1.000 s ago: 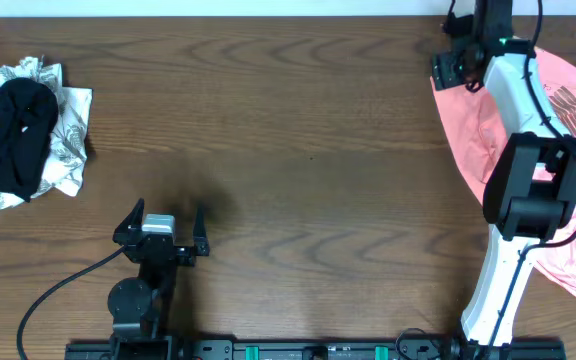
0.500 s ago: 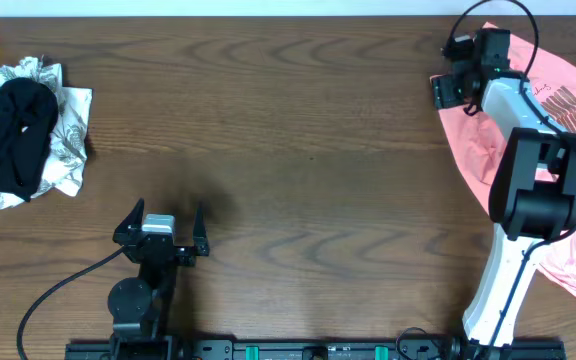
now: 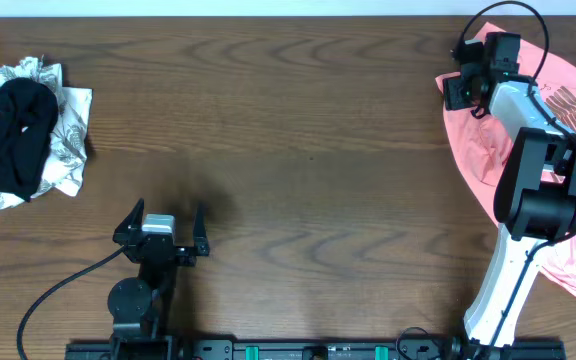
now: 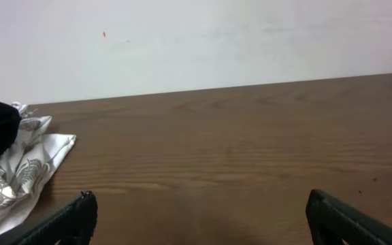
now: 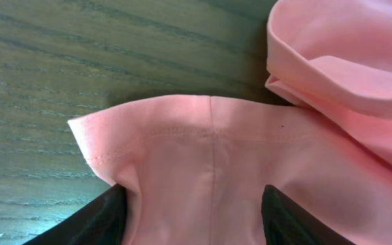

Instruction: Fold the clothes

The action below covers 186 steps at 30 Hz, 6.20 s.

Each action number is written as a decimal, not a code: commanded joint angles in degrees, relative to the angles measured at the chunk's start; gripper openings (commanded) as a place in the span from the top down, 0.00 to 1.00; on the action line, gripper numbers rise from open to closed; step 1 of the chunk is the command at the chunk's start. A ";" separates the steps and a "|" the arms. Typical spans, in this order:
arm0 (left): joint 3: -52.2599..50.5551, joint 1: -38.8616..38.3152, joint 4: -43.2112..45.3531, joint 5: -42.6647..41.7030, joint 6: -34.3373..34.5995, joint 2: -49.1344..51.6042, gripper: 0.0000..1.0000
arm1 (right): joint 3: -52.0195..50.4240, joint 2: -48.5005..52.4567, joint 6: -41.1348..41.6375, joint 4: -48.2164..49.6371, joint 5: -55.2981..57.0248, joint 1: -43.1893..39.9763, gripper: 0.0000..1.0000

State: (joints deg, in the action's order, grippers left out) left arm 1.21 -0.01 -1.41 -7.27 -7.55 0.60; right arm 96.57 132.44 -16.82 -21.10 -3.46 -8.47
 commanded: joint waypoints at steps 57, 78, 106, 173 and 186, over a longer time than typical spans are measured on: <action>-0.98 0.33 -1.97 -0.61 -0.35 -0.37 0.02 | 0.98 -2.60 -2.54 -0.15 -3.89 -2.45 0.28; -0.98 0.33 -1.97 -0.61 -0.35 -0.37 0.02 | 0.96 -2.45 -5.97 -1.36 5.81 4.39 0.28; -0.98 0.33 -1.97 -0.61 -0.35 -0.37 0.02 | 0.85 1.84 2.08 -0.22 2.34 1.99 0.46; -0.98 0.33 -1.97 -0.61 -0.35 -0.37 0.02 | 0.87 1.42 3.63 1.70 0.20 1.29 0.71; -0.98 0.33 -1.97 -0.61 -0.35 -0.37 0.02 | 0.87 2.47 5.05 2.93 0.17 0.92 0.99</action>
State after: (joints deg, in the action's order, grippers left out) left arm 1.21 -0.01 -1.43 -7.27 -7.55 0.60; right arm 97.12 133.69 -12.19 -18.33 -3.22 -7.27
